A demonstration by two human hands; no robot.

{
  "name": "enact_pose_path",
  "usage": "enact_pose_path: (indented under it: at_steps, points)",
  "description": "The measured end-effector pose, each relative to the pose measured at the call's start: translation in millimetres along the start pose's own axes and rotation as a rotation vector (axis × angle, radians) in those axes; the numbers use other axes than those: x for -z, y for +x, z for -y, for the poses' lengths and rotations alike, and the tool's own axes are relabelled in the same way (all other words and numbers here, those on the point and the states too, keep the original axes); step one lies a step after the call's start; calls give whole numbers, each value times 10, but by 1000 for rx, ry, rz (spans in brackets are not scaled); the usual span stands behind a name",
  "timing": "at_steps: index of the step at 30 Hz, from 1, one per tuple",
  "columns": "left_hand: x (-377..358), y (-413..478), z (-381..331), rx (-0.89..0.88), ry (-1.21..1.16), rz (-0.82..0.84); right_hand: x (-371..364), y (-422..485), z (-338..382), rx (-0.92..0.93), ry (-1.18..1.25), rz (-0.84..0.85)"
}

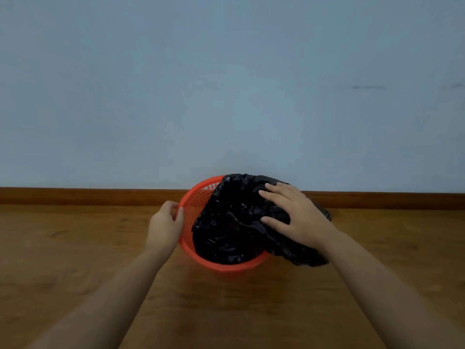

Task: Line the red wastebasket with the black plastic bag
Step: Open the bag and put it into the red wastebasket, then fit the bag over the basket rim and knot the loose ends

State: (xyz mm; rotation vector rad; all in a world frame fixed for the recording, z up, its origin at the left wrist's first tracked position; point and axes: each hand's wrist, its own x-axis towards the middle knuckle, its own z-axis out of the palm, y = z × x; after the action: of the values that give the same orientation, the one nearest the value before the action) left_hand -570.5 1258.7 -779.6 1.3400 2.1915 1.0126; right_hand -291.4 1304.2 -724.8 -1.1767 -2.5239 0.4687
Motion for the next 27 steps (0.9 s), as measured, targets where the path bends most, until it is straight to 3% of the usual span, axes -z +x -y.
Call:
enact_pose_path:
  at_steps: [3, 5, 8, 10, 13, 19, 22, 27]
  points:
    - [1, 10, -55, 37, 78, 3, 125, -93, -69, -38, 45, 34]
    - [24, -3, -124, 14, 250, -32, 167, -132, -86, -26, 41, 67]
    - [64, -37, -363, -280, 381, -161, 200, -155, -91, -17, 30, 70]
    - [92, -83, -658, -521, 193, -62, 214, -163, -101, -23, 36, 49]
    - [14, -210, -1043, -676, 35, 253, 213, -176, -138, -28, 10, 39]
    - [-232, -357, -1037, -630, 393, 580, 114, -245, -242, -29, -71, 108]
    - [-158, -313, -854, -522, 295, 661, 95, -269, -283, -52, -56, 91]
    - [109, -166, -660, -396, 215, 641, 78, -147, -218, -81, 6, 27]
